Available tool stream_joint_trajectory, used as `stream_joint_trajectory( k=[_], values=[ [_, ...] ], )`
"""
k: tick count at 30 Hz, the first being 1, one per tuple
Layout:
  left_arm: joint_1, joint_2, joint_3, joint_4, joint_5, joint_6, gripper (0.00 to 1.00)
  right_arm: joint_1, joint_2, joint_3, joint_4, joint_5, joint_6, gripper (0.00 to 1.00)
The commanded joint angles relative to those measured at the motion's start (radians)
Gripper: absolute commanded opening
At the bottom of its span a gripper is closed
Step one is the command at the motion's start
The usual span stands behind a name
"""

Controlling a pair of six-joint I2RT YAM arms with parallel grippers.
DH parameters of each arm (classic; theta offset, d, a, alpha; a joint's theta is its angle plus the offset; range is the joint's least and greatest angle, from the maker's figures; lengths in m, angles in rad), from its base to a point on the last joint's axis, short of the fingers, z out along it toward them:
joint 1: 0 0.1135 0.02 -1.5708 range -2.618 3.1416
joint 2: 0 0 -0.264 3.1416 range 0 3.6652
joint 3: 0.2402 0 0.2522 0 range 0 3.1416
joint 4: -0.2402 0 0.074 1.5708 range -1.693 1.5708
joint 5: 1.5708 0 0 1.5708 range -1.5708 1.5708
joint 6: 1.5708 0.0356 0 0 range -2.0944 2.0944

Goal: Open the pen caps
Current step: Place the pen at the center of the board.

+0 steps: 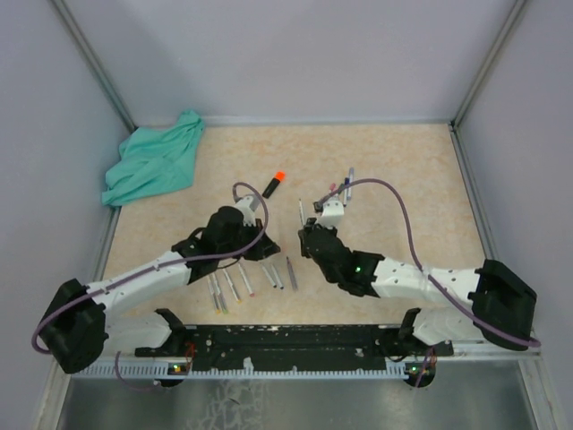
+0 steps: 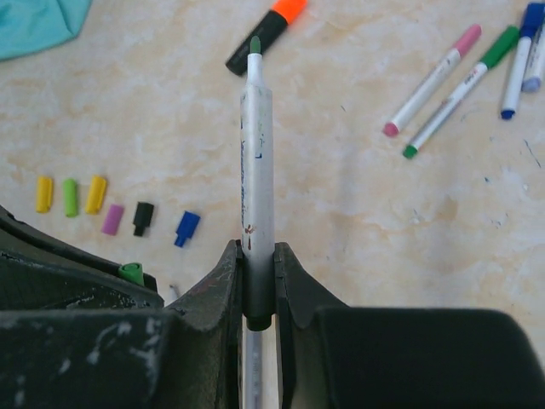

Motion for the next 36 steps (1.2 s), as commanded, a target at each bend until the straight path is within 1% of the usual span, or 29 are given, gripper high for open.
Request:
stream_joint_trajectory(
  k=[1, 3, 8, 10, 12, 14, 16, 17, 18, 21, 23, 26, 31, 36],
  values=[
    [-0.087, 0.064, 0.035, -0.005, -0.101, -0.045, 0.00, 0.027, -0.124, -0.075, -0.077, -0.005, 0.113, 0.00],
    [-0.129, 0.100, 0.063, -0.023, -0.150, -0.055, 0.00, 0.051, -0.216, -0.140, -0.080, -0.018, 0.119, 0.00],
    [-0.212, 0.211, 0.164, -0.072, -0.242, -0.077, 0.00, 0.053, -0.467, -0.285, -0.143, -0.104, 0.118, 0.00],
    [-0.232, 0.269, 0.206, -0.089, -0.269, -0.075, 0.00, 0.054, -0.530, -0.321, -0.158, -0.140, 0.102, 0.00],
    [-0.238, 0.333, 0.259, -0.127, -0.291, -0.070, 0.00, 0.054, -0.555, -0.338, -0.188, -0.161, 0.099, 0.00],
    [-0.239, 0.408, 0.316, -0.169, -0.311, -0.064, 0.00, 0.055, -0.556, -0.351, -0.207, -0.172, 0.103, 0.00],
    [-0.240, 0.460, 0.354, -0.188, -0.329, -0.052, 0.00, 0.054, -0.543, -0.374, -0.182, -0.187, 0.100, 0.00],
    [-0.239, 0.480, 0.366, -0.189, -0.337, -0.045, 0.00, 0.054, -0.528, -0.387, -0.165, -0.192, 0.099, 0.01],
    [-0.239, 0.501, 0.377, -0.191, -0.345, -0.037, 0.00, 0.054, -0.515, -0.396, -0.151, -0.192, 0.098, 0.05],
    [-0.238, 0.553, 0.407, -0.207, -0.358, -0.022, 0.00, 0.053, -0.471, -0.402, -0.142, -0.181, 0.095, 0.08],
    [-0.238, 0.574, 0.417, -0.214, -0.364, -0.018, 0.01, 0.053, -0.455, -0.408, -0.127, -0.184, 0.094, 0.09],
    [-0.238, 0.589, 0.412, -0.212, -0.379, -0.017, 0.02, 0.053, -0.440, -0.440, -0.057, -0.211, 0.106, 0.08],
    [-0.233, 0.617, 0.433, -0.243, -0.451, -0.017, 0.05, 0.053, -0.374, -0.486, 0.035, -0.256, 0.148, 0.09],
    [-0.207, 0.664, 0.469, -0.244, -0.440, -0.004, 0.10, 0.054, -0.274, -0.495, 0.112, -0.297, 0.179, 0.08]
  ],
)
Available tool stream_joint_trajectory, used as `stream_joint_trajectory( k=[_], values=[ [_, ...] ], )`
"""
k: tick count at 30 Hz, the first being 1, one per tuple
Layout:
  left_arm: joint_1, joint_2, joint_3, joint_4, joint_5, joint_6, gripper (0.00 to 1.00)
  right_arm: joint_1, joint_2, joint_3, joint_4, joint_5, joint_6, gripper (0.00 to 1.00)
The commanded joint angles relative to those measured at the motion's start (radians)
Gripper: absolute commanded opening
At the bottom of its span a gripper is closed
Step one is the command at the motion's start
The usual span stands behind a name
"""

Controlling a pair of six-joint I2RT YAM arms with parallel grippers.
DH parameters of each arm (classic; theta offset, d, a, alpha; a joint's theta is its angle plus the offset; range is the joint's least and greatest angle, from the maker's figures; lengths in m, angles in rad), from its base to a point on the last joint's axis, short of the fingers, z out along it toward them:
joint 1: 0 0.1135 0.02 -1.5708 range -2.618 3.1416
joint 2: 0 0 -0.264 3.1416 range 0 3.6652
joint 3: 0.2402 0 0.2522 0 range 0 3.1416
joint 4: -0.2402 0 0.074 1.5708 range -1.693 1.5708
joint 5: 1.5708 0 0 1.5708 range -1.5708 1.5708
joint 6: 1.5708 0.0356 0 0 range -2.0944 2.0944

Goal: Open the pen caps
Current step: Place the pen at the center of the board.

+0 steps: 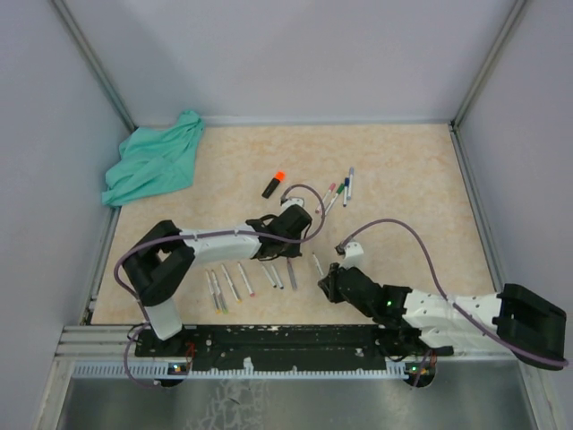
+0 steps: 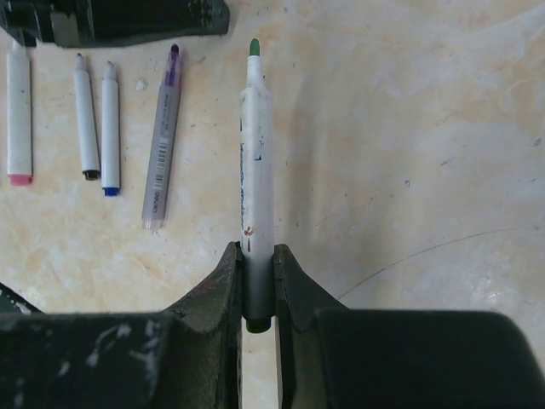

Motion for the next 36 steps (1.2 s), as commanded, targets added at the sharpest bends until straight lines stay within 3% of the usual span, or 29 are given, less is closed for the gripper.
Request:
stream_joint_trajectory(
  k=[1, 20, 29, 36],
  values=[
    [0.022, 0.048, 0.055, -0.016, -0.022, 0.022, 0.11, 0.004, 0.076, 0.004, 0.136, -0.040, 0.039, 0.09],
    [0.063, 0.030, 0.070, 0.011, 0.039, 0.029, 0.34, 0.024, 0.259, 0.031, 0.214, -0.036, 0.081, 0.13],
    [0.093, -0.124, 0.030, 0.021, -0.003, 0.082, 0.38, 0.029, 0.250, 0.054, 0.171, -0.017, 0.078, 0.22],
    [0.182, -0.224, 0.019, 0.034, 0.056, 0.179, 0.42, 0.029, 0.230, 0.060, 0.162, -0.011, 0.068, 0.28]
  ],
)
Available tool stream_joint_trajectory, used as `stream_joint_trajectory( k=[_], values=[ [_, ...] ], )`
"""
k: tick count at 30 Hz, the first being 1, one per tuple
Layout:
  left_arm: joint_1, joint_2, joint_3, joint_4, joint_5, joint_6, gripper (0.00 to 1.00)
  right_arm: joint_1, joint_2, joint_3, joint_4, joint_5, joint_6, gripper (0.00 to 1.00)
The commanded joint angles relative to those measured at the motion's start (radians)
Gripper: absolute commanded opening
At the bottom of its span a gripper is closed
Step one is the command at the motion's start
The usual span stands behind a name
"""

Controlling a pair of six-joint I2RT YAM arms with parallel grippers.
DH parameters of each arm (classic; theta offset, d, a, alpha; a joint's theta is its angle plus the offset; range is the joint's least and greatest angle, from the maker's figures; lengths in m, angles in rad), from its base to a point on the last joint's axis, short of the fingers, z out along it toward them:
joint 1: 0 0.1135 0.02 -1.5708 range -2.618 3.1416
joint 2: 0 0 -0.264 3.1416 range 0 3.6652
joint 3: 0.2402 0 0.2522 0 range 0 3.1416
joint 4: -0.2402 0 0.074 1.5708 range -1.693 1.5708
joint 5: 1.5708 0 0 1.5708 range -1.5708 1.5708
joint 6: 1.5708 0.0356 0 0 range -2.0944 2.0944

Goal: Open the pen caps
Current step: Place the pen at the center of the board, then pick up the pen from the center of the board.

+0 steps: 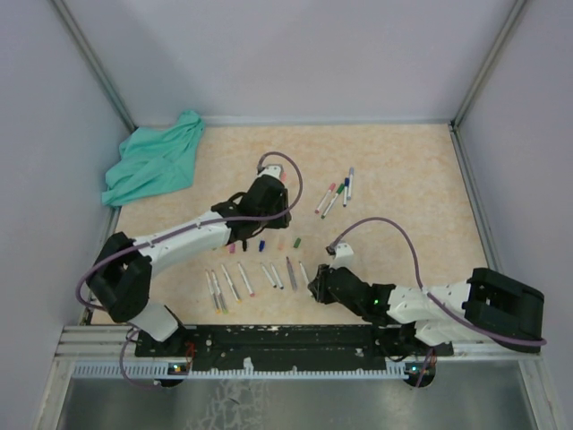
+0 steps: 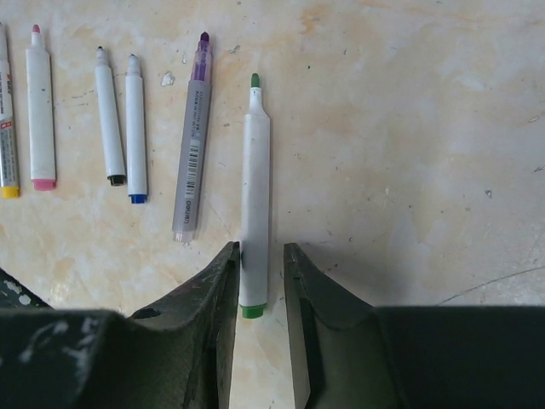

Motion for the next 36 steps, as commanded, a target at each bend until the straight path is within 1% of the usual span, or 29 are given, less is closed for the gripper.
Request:
stream_joint_trajectory(
  k=[1, 4, 5, 7, 9, 12, 19, 24, 27, 31, 36],
  values=[
    [0.063, -0.054, -0.014, 0.028, 0.055, 0.101, 0.44, 0.009, -0.021, 0.035, -0.031, 0.036, -0.009, 0.28],
    [0.120, -0.064, 0.009, 0.049, 0.123, 0.167, 0.51, 0.008, -0.041, 0.037, -0.046, 0.043, -0.017, 0.30],
    [0.139, -0.061, 0.023, 0.051, 0.145, 0.186, 0.55, 0.008, -0.051, 0.039, -0.053, 0.046, -0.021, 0.31],
    [0.176, -0.049, 0.051, 0.064, 0.198, 0.239, 0.59, 0.008, -0.080, 0.040, -0.063, 0.051, -0.035, 0.32],
    [0.205, -0.019, 0.085, 0.071, 0.224, 0.290, 0.66, 0.008, -0.116, 0.041, -0.066, 0.049, -0.059, 0.33],
    [0.240, 0.046, 0.154, 0.062, 0.241, 0.369, 0.71, 0.009, -0.190, 0.045, -0.075, 0.031, -0.115, 0.33],
    [0.279, 0.288, 0.393, -0.087, 0.171, 0.550, 0.72, 0.018, -0.435, 0.035, -0.174, 0.015, -0.177, 0.35],
    [0.293, 0.431, 0.513, -0.169, 0.170, 0.596, 0.71, 0.021, -0.663, 0.013, -0.266, 0.033, -0.200, 0.35],
    [0.301, 0.487, 0.556, -0.186, 0.183, 0.599, 0.71, 0.020, -0.752, 0.001, -0.302, 0.040, -0.212, 0.35],
    [0.321, 0.548, 0.615, -0.211, 0.203, 0.594, 0.69, 0.020, -0.791, -0.005, -0.338, 0.056, -0.217, 0.35],
    [0.331, 0.628, 0.709, -0.278, 0.245, 0.587, 0.63, 0.020, -0.779, -0.011, -0.338, 0.054, -0.212, 0.35]
  ],
)
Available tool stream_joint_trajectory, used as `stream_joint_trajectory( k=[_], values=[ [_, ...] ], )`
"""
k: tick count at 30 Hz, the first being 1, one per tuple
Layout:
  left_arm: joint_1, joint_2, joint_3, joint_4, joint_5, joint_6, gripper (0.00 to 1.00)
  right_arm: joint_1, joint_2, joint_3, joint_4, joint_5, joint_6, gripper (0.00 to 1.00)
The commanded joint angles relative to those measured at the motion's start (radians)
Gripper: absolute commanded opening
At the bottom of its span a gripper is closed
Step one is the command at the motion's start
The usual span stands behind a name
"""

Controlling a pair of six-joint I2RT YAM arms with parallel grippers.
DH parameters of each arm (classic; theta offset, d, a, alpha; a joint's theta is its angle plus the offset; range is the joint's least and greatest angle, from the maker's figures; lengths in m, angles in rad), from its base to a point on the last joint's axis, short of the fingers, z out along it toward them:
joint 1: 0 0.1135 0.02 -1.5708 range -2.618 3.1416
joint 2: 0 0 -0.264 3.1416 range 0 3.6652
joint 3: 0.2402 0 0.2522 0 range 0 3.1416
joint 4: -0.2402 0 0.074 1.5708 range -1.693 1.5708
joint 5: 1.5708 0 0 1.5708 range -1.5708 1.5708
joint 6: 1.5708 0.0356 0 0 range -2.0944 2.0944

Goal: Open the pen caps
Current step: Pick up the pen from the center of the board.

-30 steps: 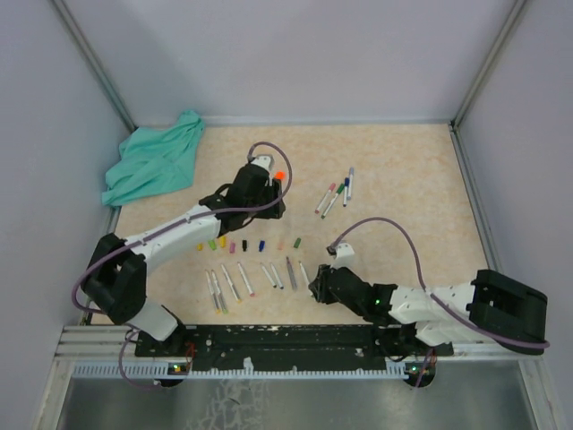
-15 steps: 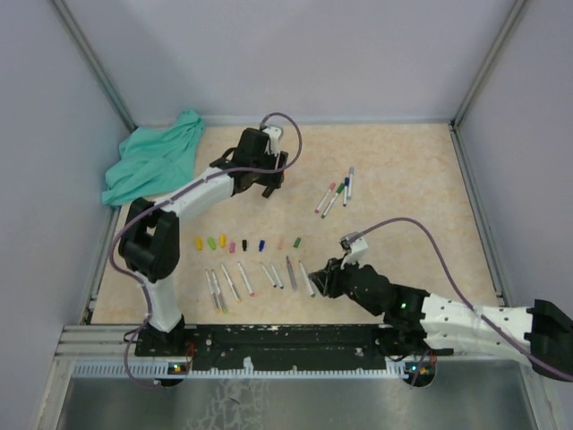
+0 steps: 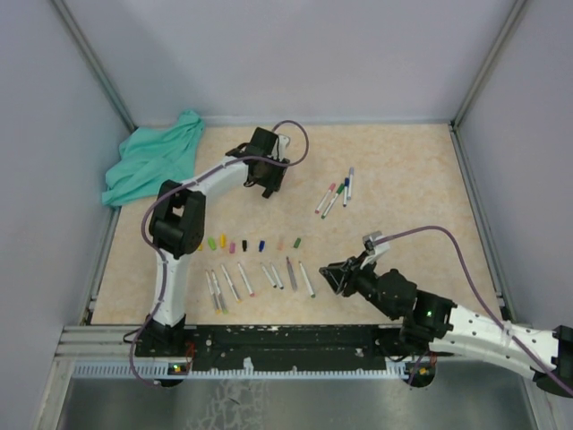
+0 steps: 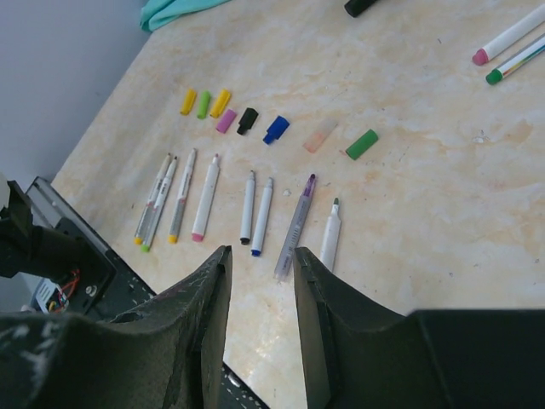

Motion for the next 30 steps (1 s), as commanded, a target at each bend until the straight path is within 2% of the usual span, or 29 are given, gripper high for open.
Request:
stream_joint_trajectory(
  k=[1, 4, 11, 19, 25, 30],
  values=[
    [0.012, 0.061, 0.098, -0.077, 0.046, 0.010, 0.63, 0.008, 0.005, -0.014, -0.003, 0.021, -0.020, 0.35],
    [0.015, 0.095, 0.134, -0.117, 0.053, 0.005, 0.57, 0.008, 0.008, -0.015, 0.001, 0.023, -0.020, 0.35],
    [0.021, 0.113, 0.142, -0.126, 0.062, 0.002, 0.51, 0.008, 0.008, -0.019, 0.003, 0.018, -0.013, 0.35],
    [0.022, 0.131, 0.140, -0.132, 0.066, -0.012, 0.38, 0.008, 0.010, -0.023, 0.014, 0.010, -0.006, 0.35],
    [0.023, 0.113, 0.136, -0.130, 0.078, -0.039, 0.19, 0.008, 0.021, -0.010, 0.014, 0.003, -0.014, 0.35],
    [0.022, 0.004, 0.075, -0.049, 0.112, -0.087, 0.07, 0.008, 0.044, 0.018, 0.021, 0.002, -0.042, 0.35]
  ],
)
